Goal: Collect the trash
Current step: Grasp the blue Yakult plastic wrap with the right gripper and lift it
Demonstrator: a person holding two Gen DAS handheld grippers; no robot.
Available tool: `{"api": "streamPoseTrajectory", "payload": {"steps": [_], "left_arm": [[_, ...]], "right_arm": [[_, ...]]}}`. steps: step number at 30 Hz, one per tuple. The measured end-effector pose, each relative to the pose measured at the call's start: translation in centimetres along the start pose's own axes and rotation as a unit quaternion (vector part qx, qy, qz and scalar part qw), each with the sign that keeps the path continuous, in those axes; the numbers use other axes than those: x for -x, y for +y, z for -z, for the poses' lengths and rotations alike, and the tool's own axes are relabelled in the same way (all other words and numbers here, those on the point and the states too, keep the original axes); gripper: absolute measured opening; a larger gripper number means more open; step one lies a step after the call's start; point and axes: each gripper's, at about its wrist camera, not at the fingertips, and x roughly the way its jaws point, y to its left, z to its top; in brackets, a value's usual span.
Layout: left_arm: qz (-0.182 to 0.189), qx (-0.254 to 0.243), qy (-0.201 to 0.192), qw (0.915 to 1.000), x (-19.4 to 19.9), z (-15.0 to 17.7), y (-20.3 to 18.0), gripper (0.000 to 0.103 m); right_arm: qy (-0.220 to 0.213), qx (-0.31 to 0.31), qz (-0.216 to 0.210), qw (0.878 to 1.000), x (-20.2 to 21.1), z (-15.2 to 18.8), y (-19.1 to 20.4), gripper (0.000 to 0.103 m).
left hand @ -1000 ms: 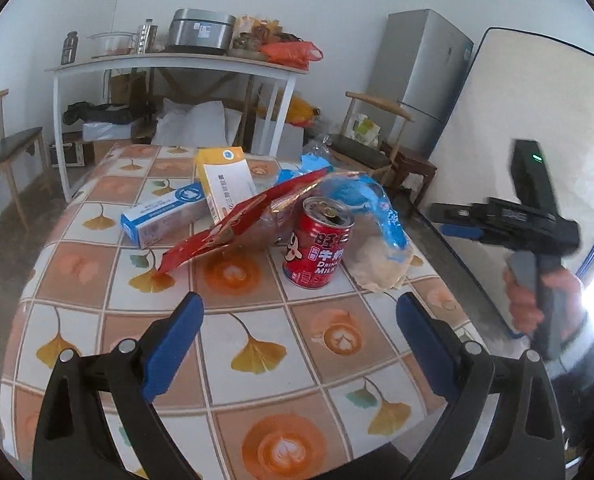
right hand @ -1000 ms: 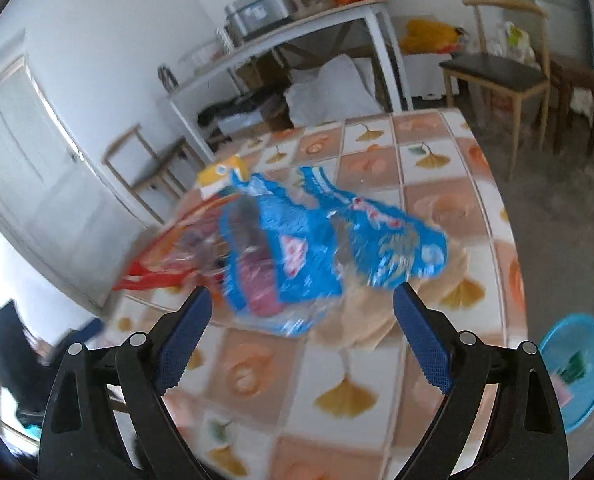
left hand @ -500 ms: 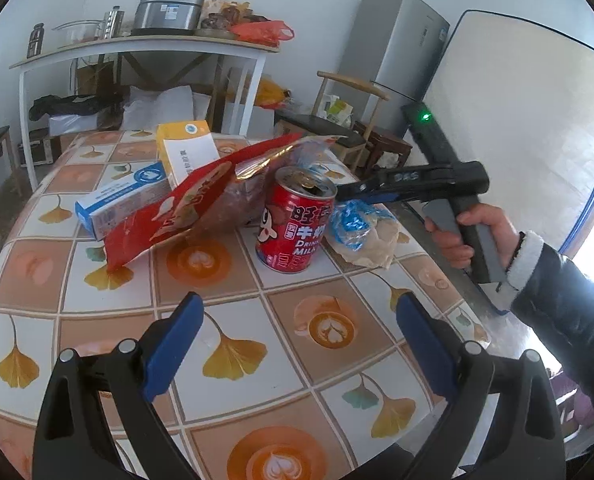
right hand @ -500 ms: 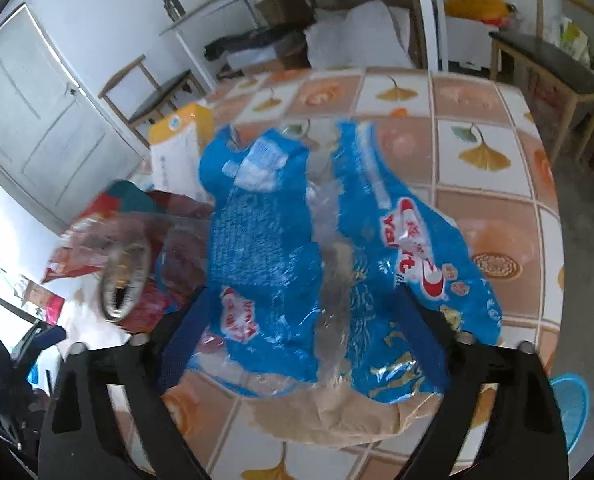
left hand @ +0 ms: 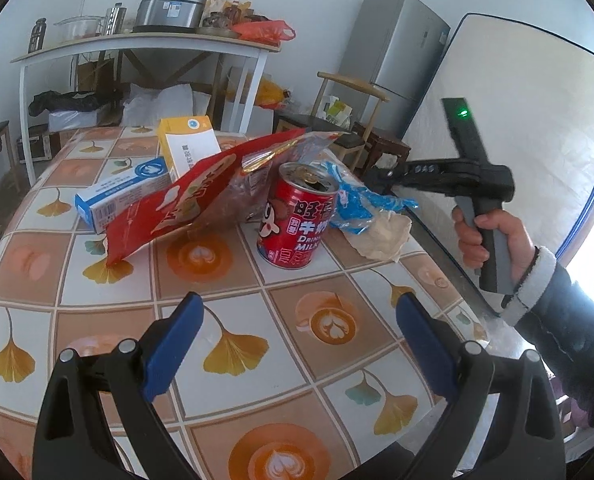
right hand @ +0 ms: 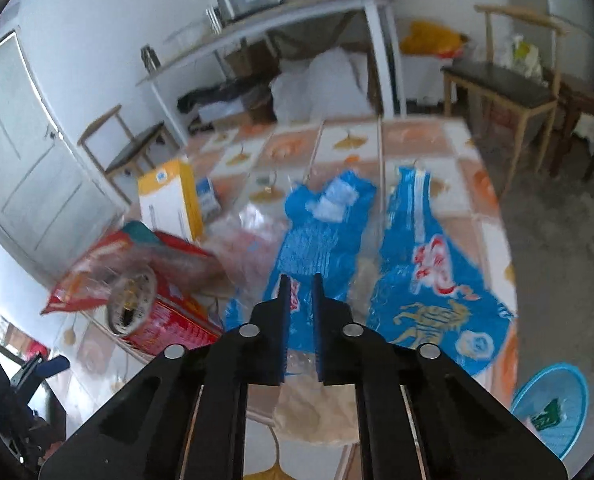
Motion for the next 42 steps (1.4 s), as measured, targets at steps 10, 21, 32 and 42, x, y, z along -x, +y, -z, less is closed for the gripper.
{"api": "streamPoseTrajectory", "payload": {"steps": [10,21,32,42], "left_arm": [[0.013,-0.002,-0.009,0.9999,1.0,0.3,-0.7,0.095],[0.021,0.000,0.010,0.9997,0.4,0.7,-1.2,0.095],[0.027,-0.017,0.026,0.9992,-0.6,1.3,-1.7,0.095],[0.036,-0.018,0.028,0.9988,-0.3,1.8,-2.1,0.095]], "right_arm": [[-0.014,-0.017,0.001,1.000,2.4,-0.3,0.1,0.047],[0.115,-0.022,0.101,0.988,-8.3,-4.0,-4.2,0.090],[0.137,-0.062,0.105,0.983,-10.4,-2.5,-6.6,0.003],[0.135,-0.154,0.053,0.977,-4.7,3.7,-7.3,0.000]]}}
